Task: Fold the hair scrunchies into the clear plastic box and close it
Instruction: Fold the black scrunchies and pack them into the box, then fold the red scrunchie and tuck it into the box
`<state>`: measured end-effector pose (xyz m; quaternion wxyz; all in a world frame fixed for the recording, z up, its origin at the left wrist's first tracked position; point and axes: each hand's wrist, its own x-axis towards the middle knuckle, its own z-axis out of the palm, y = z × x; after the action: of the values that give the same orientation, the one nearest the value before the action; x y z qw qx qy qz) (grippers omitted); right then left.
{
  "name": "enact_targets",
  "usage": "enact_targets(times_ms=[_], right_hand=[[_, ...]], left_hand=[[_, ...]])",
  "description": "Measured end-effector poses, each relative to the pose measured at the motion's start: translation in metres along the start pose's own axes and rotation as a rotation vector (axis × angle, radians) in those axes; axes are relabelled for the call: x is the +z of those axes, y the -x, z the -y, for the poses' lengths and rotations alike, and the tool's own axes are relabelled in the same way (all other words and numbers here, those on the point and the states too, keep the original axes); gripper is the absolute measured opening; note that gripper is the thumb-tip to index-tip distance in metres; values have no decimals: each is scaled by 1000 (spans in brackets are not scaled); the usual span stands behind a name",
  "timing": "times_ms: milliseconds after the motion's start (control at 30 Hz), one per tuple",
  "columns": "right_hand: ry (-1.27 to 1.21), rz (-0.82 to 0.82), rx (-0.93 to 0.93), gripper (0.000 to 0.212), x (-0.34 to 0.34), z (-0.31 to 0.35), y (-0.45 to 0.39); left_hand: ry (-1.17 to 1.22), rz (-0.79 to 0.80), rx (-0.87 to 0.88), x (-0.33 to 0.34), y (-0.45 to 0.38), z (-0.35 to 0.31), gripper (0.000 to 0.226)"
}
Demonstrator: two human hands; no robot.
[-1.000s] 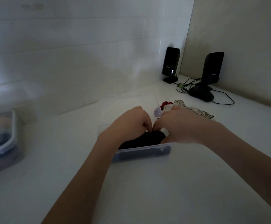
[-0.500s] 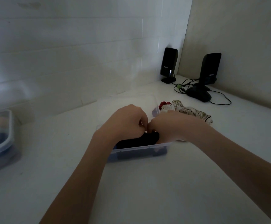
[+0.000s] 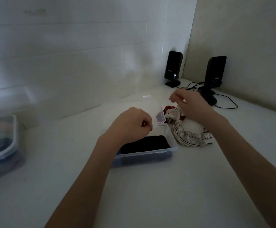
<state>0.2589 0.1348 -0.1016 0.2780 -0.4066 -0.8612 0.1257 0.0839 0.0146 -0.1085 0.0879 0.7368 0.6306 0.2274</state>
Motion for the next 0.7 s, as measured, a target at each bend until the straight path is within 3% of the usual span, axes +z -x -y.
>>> enact_targets(times_ms=[100, 233, 367, 433, 500, 567, 700], right_hand=[[111, 223, 34, 26, 25, -21, -9], [229, 164, 70, 22, 37, -27, -14], [290, 428, 193, 54, 42, -23, -19], [330, 467, 185, 40, 45, -21, -18], [381, 370, 148, 22, 45, -19, -17], [281, 163, 148, 13, 44, -20, -15], [-438, -370, 174, 12, 16, 2, -8]], left_hand=[[-10, -14, -1, 0, 0, 1, 24], [4, -21, -1, 0, -1, 2, 23], [-2, -15, 5, 1, -1, 2, 23], [3, -19, 13, 2, -1, 3, 22], [10, -25, 20, 1, -1, 3, 23], [44, -44, 20, 2, -1, 4, 24], [182, -171, -14, 4, -3, 7, 24]])
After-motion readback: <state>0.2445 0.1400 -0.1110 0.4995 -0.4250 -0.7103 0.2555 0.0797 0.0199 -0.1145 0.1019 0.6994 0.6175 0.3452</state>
